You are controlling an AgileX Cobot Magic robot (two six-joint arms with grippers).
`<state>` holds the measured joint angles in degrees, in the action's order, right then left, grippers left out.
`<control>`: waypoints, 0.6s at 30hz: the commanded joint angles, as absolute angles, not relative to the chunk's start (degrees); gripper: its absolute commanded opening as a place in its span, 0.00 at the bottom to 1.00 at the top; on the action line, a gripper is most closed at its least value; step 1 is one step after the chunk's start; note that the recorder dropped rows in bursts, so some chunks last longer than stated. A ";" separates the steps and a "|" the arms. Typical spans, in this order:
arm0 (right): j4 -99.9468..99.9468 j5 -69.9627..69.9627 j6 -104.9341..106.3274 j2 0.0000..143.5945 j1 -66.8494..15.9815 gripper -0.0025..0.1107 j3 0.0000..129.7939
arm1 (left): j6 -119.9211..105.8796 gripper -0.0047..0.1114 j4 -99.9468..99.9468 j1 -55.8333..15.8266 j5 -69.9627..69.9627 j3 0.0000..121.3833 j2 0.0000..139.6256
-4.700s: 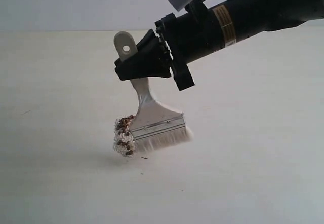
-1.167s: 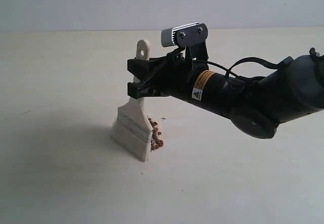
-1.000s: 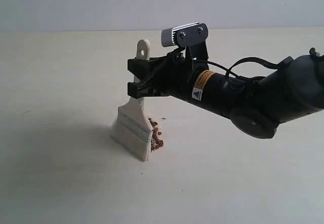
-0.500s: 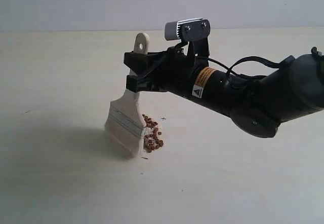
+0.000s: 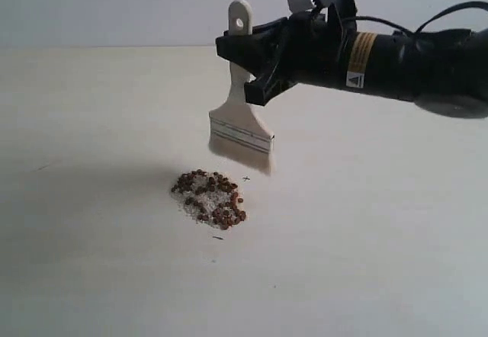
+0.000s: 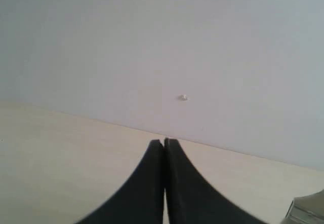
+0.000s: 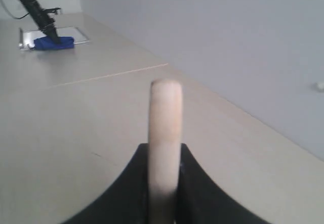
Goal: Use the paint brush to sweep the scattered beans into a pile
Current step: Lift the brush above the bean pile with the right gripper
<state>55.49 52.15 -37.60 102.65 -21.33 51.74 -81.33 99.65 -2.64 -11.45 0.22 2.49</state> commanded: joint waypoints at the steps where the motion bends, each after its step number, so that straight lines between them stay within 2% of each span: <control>1: 70.34 56.22 -43.67 104.40 -19.90 0.02 59.36 | -80.97 0.04 99.95 -2.90 -11.68 0.00 2.09; 7: 77.59 58.66 -51.15 113.08 -19.90 0.02 71.04 | -80.97 0.04 99.95 -2.90 -11.68 0.00 2.09; 13: 81.11 69.96 -51.84 120.37 -19.90 0.02 79.87 | -80.97 0.04 99.95 -2.90 -11.68 0.00 2.09; 18: 86.85 69.96 -59.21 124.71 -19.90 0.02 87.07 | -80.97 0.04 99.95 -2.90 -11.68 0.00 2.09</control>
